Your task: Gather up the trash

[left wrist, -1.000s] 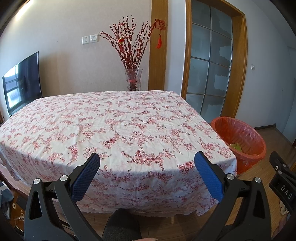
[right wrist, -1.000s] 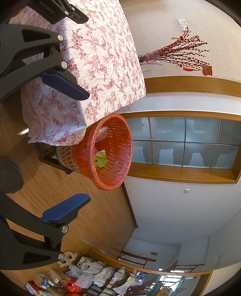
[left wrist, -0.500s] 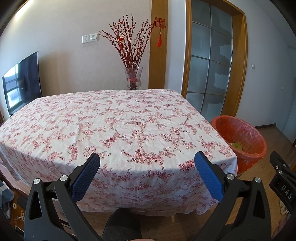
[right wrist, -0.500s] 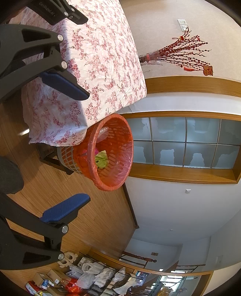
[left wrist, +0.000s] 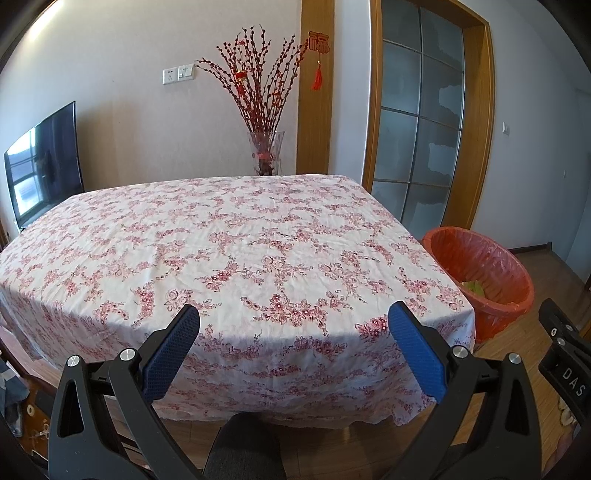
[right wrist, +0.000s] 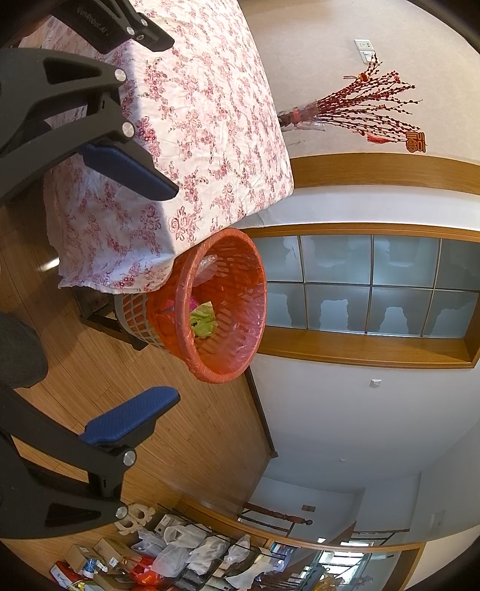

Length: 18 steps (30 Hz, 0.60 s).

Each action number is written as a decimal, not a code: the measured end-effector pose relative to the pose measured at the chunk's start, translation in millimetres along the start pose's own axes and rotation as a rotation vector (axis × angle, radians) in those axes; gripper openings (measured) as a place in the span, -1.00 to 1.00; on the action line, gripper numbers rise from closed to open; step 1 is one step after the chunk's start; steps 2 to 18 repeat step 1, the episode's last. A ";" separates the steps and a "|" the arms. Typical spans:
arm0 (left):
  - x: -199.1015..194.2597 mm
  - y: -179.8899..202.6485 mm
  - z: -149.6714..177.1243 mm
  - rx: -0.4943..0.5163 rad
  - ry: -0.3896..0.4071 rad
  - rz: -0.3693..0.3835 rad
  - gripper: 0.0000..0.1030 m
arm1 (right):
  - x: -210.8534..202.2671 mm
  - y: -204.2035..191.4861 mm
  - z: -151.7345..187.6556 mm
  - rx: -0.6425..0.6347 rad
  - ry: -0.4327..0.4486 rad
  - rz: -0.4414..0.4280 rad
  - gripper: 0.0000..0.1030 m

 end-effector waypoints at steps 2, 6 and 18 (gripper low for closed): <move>0.1 0.1 -0.1 0.000 -0.001 0.000 0.95 | 0.1 0.3 -0.4 0.000 0.000 0.000 0.91; 0.1 0.1 -0.1 0.000 -0.001 0.000 0.95 | 0.1 0.3 -0.4 0.000 0.000 0.000 0.91; 0.1 0.1 -0.1 0.000 -0.001 0.000 0.95 | 0.1 0.3 -0.4 0.000 0.000 0.000 0.91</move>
Point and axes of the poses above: each gripper's, at about its wrist camera, not at the fingertips, and x roughly the way its jaws point, y to its right, z to its underside, the point moved 7 cm from there along x, roughly the way its jaws point, and after that the axes turned 4 degrees about -z, right-handed, at the moved point
